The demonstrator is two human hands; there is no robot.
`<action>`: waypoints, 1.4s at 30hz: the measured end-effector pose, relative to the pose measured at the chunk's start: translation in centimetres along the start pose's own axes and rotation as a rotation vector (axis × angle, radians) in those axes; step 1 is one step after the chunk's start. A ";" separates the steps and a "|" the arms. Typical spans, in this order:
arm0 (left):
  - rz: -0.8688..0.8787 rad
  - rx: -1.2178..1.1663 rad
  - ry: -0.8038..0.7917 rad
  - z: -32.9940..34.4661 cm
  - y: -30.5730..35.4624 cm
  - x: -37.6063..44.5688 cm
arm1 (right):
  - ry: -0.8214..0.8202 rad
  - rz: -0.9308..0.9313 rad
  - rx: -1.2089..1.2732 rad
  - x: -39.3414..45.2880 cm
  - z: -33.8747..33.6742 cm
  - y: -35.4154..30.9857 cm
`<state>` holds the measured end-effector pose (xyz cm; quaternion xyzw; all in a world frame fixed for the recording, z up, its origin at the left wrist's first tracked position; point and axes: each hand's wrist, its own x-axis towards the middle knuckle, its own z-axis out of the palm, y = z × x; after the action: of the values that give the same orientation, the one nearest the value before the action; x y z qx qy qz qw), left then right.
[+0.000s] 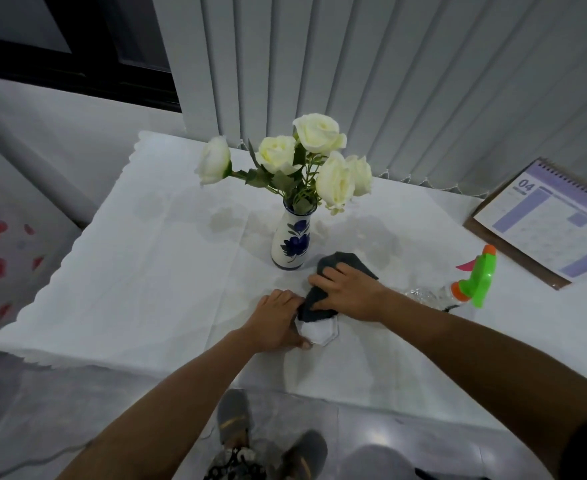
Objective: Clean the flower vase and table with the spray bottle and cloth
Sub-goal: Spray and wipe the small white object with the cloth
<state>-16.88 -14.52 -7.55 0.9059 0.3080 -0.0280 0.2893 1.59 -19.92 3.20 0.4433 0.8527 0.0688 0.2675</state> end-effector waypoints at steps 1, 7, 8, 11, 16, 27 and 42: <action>-0.006 0.005 0.002 0.0 0.0 0.0 | 0.003 -0.022 0.005 0.3 0.0 0.0; 0.017 -0.034 0.003 -0.2 0.1 -0.4 | 0.002 0.384 0.377 -2.4 1.7 -2.9; 0.024 -0.040 0.006 -0.2 0.1 -0.5 | -0.012 0.484 0.479 -3.1 2.4 -4.1; 0.040 -0.051 0.020 -0.3 0.4 -0.9 | -0.031 0.706 0.686 -3.8 3.4 -7.8; 0.057 -0.030 0.031 -0.2 0.4 -1.0 | -0.018 0.653 0.805 -2.9 3.0 -10.8; 0.073 -0.007 0.014 -0.6 0.5 -0.9 | -0.093 0.827 0.675 -3.7 2.9 -10.5; 0.065 0.011 0.018 -0.5 0.7 -1.1 | -0.114 0.820 0.619 -2.5 2.9 -9.4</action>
<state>-17.44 -15.32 -6.50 0.9172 0.2807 -0.0119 0.2824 -2.59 -27.85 -1.60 0.8027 0.5733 -0.1116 0.1207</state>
